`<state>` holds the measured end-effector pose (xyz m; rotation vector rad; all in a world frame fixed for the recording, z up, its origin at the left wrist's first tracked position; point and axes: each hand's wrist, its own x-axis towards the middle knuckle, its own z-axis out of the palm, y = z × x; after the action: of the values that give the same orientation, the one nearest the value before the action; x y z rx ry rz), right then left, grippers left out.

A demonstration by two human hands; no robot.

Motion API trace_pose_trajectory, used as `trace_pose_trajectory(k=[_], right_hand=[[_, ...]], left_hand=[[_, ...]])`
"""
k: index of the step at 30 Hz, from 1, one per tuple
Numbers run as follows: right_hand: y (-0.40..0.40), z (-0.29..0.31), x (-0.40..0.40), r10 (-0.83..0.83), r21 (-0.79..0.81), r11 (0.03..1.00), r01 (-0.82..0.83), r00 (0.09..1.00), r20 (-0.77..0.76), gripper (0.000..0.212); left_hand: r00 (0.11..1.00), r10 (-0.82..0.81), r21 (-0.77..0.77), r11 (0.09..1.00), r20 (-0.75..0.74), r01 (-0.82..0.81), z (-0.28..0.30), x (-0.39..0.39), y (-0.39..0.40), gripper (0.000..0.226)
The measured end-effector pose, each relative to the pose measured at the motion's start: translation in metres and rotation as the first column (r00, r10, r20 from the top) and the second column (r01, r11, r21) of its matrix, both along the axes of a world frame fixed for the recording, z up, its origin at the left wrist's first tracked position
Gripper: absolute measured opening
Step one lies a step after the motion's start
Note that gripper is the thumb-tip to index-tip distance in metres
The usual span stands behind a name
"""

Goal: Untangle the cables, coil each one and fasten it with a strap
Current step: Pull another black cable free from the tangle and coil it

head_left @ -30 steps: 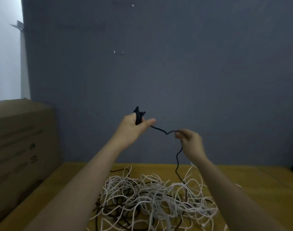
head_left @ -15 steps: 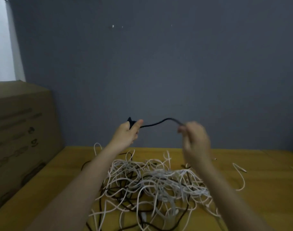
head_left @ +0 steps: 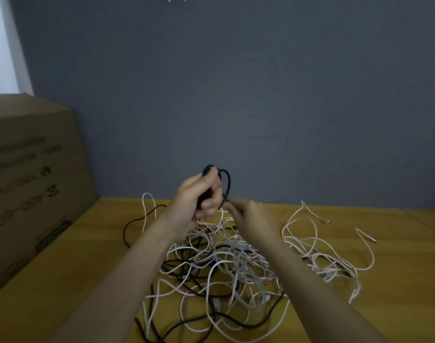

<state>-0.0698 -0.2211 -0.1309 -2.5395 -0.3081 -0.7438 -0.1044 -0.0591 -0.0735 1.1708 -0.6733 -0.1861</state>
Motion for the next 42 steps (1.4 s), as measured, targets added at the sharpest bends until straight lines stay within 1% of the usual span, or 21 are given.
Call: trace_pose_trajectory(k=[4,7,9,10,12,13,14,16,19,21,23,25,28,30,33,35,37,38,40,41,42], right_hand=[[0.009,-0.017,-0.012,0.106,-0.334,0.938,-0.095,0.994,0.012,0.039],[0.011,-0.021,-0.023,0.168,-0.367,0.917,-0.154,0.986,0.005,0.037],[0.010,-0.018,-0.033,0.261,-0.246,0.939,-0.242,0.964,0.046,0.035],[0.010,-0.015,-0.036,0.309,-0.160,0.941,-0.299,0.950,0.047,0.034],[0.008,-0.006,-0.038,0.356,0.017,0.934,-0.356,0.934,-0.008,0.029],[0.003,-0.001,-0.038,0.357,0.108,0.930,-0.352,0.933,-0.036,0.024],[-0.003,0.003,-0.036,0.347,0.191,0.924,-0.332,0.937,-0.047,0.019],[-0.021,0.013,-0.034,0.287,0.283,0.922,-0.266,0.957,-0.037,0.013],[-0.049,0.031,-0.031,0.155,0.311,0.938,-0.157,0.987,0.030,0.013],[-0.059,0.043,-0.028,0.029,0.221,0.974,-0.058,0.990,0.135,0.009],[-0.064,0.052,-0.027,-0.056,0.146,0.989,0.025,0.975,0.215,0.009],[-0.067,0.052,-0.028,-0.070,0.184,0.982,0.045,0.989,0.129,0.019],[-0.071,0.040,-0.035,0.097,0.392,0.919,-0.040,0.987,-0.125,0.024],[-0.078,0.029,-0.039,0.213,0.513,0.855,-0.072,0.952,-0.222,0.020],[-0.086,0.018,-0.037,0.251,0.570,0.821,-0.028,0.915,-0.317,0.017],[-0.086,0.031,-0.028,0.129,0.508,0.858,0.072,0.928,-0.350,0.022],[-0.086,0.075,-0.017,-0.035,0.517,0.846,0.128,0.982,-0.185,0.031],[-0.084,0.107,-0.014,-0.096,0.604,0.790,0.101,0.995,-0.041,0.032],[-0.080,0.176,-0.017,-0.152,0.785,0.599,-0.159,0.940,0.306,0.026],[-0.079,0.200,-0.019,-0.159,0.791,0.531,-0.303,0.882,0.444,0.022],[-0.077,0.213,-0.021,-0.156,0.761,0.538,-0.363,0.844,0.513,0.018]], left_hand=[[0.982,0.189,-0.064,0.980,0.022,-0.187,0.000,0.019,-0.002,0.023],[0.869,0.468,0.142,0.860,0.158,-0.489,0.000,0.036,-0.004,0.027],[0.766,0.530,0.332,0.695,0.363,-0.638,-0.002,0.046,-0.006,0.028],[0.717,0.508,0.429,0.577,0.478,-0.695,-0.004,0.049,-0.008,0.027],[0.639,0.366,0.559,0.309,0.677,-0.769,-0.006,0.051,-0.011,0.029],[0.620,0.268,0.584,0.208,0.738,-0.785,-0.006,0.051,-0.011,0.029],[0.616,0.184,0.599,0.143,0.766,-0.788,-0.005,0.051,-0.011,0.030],[0.658,0.100,0.651,0.096,0.746,-0.753,-0.001,0.052,-0.006,0.031],[0.735,0.067,0.712,0.203,0.675,-0.672,0.006,0.047,-0.006,0.035],[0.741,0.007,0.712,0.273,0.671,-0.647,0.013,0.038,-0.018,0.050],[0.748,-0.062,0.729,0.293,0.661,-0.619,0.022,0.027,-0.029,0.061],[0.764,-0.082,0.734,0.359,0.641,-0.577,0.030,0.022,-0.034,0.050],[0.828,0.014,0.661,0.595,0.561,-0.458,0.041,0.015,-0.030,0.037],[0.875,0.057,0.569,0.738,0.482,-0.362,0.050,0.010,-0.028,0.035],[0.883,0.166,0.437,0.819,0.438,-0.371,0.064,0.005,-0.032,0.030],[0.874,0.257,0.357,0.837,0.413,-0.415,0.076,0.004,-0.038,0.033],[0.839,0.333,0.298,0.825,0.430,-0.481,0.094,0.003,-0.045,0.038],[0.815,0.366,0.269,0.815,0.450,-0.514,0.104,0.003,-0.046,0.039],[0.763,0.420,0.230,0.782,0.492,-0.579,0.124,0.006,-0.048,0.042],[0.741,0.442,0.225,0.762,0.505,-0.607,0.132,0.008,-0.048,0.043],[0.735,0.453,0.228,0.751,0.504,-0.620,0.136,0.010,-0.047,0.044]])
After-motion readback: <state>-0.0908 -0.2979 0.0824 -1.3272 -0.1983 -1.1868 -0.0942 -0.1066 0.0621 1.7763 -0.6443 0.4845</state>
